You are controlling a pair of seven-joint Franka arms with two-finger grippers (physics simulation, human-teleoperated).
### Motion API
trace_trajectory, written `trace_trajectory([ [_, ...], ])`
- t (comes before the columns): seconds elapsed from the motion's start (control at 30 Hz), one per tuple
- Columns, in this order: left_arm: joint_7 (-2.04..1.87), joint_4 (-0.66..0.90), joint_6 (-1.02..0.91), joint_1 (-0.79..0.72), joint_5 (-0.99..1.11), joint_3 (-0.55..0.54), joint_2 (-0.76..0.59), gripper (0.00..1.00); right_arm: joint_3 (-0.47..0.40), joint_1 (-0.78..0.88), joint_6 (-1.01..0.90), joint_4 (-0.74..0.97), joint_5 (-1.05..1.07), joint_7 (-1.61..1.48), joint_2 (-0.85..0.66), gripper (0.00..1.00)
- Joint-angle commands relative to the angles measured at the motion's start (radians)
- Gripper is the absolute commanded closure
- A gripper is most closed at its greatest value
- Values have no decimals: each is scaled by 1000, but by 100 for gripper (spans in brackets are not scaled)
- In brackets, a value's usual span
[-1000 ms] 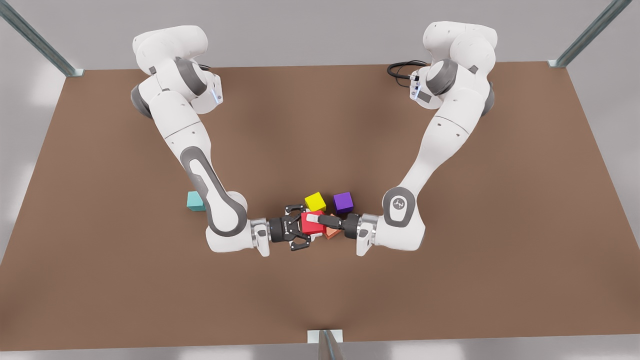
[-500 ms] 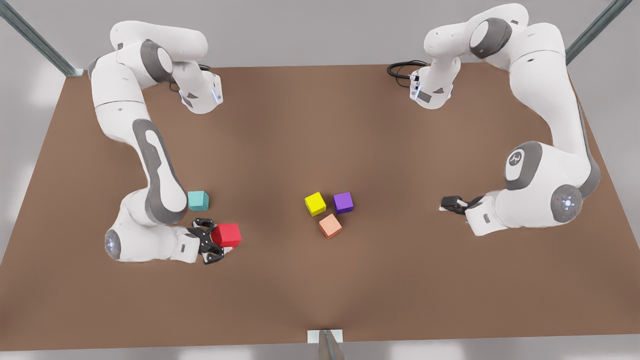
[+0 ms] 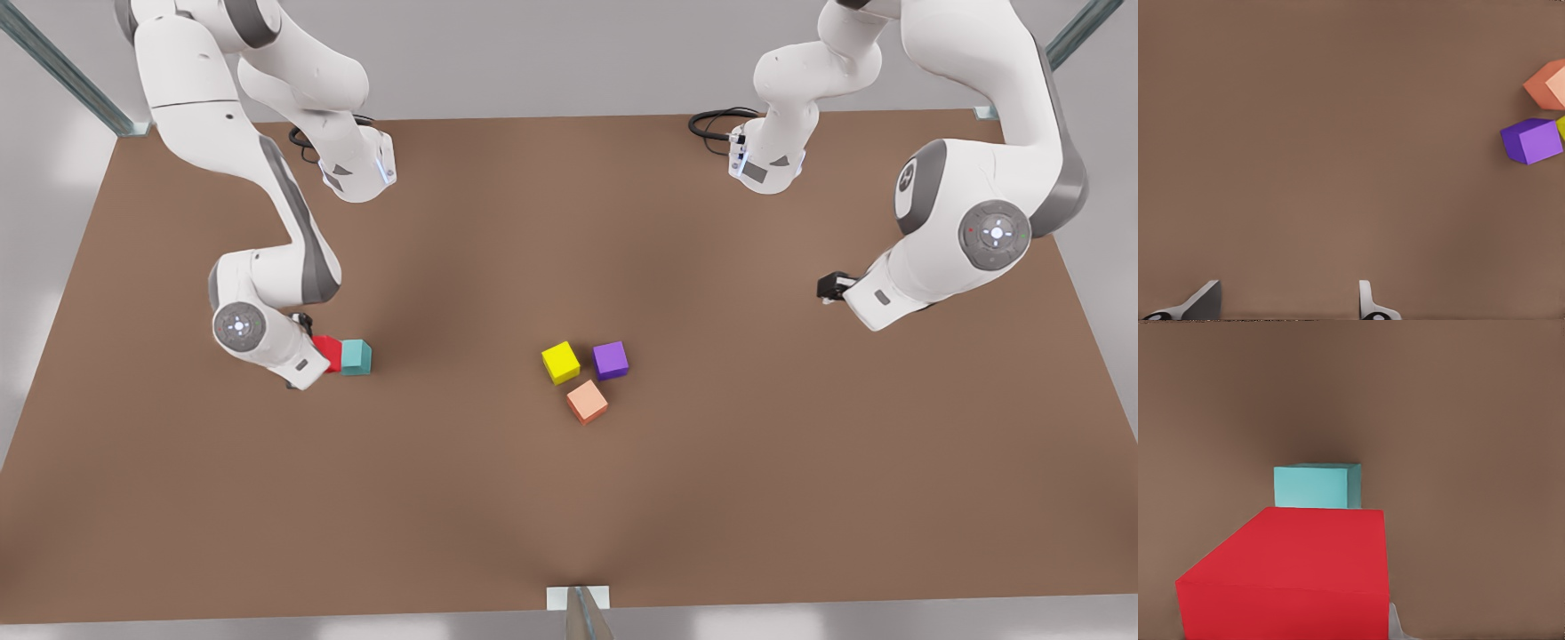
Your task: Pick up red wooden cube and pass to hand red wooden cube and place in blue wooden cube
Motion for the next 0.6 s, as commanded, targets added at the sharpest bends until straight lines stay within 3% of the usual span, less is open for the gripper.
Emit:
trace_trajectory([
  [0.0, -114, 0, -7, 2, -2, -1, 2, 0, 2, 4, 106, -7, -9, 424, 10, 57],
  [0.2, -112, 0, -41, 1, -2, -1, 5, 0, 11, 5, 121, -16, -3, 424, 59, 57],
  [0.57, -110, 0, -53, 8, 1, -1, 17, 0, 16, -2, 144, -129, 4, 410, 4, 57],
])
